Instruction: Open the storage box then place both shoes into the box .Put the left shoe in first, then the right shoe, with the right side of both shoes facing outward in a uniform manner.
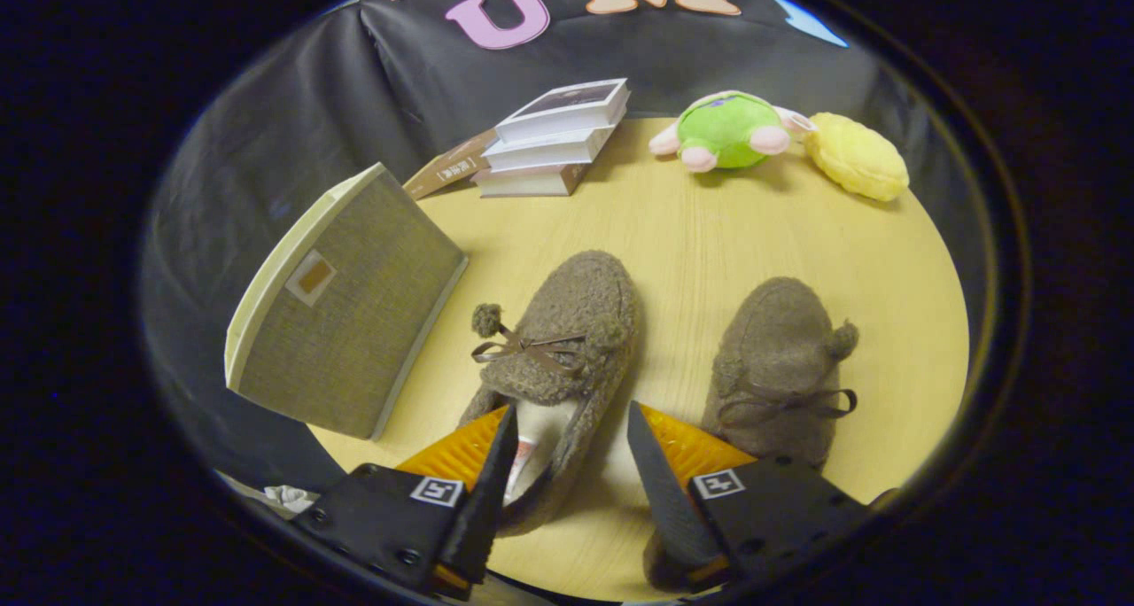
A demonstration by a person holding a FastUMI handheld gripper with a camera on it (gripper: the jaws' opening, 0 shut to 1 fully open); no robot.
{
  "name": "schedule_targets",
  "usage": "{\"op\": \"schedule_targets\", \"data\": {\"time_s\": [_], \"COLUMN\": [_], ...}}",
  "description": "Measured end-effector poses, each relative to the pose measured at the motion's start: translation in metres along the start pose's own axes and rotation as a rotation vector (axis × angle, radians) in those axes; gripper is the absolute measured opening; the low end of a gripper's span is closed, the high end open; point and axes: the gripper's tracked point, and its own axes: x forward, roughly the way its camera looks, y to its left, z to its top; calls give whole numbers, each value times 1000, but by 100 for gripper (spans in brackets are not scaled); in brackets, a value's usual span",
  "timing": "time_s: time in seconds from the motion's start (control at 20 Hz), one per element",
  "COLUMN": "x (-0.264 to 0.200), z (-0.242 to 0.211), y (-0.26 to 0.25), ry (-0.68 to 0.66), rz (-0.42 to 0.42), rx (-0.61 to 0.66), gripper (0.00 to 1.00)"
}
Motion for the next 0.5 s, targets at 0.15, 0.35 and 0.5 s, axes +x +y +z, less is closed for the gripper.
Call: {"op": "schedule_targets", "data": {"time_s": [0.15,0.35,0.5], "x": [8,9,7], "z": [-6,-8,-6], "y": [1,-5,-8], "ry": [42,63,58], "rz": [-3,-26,-41], "rx": [16,45,114], "gripper": [59,39,23]}}
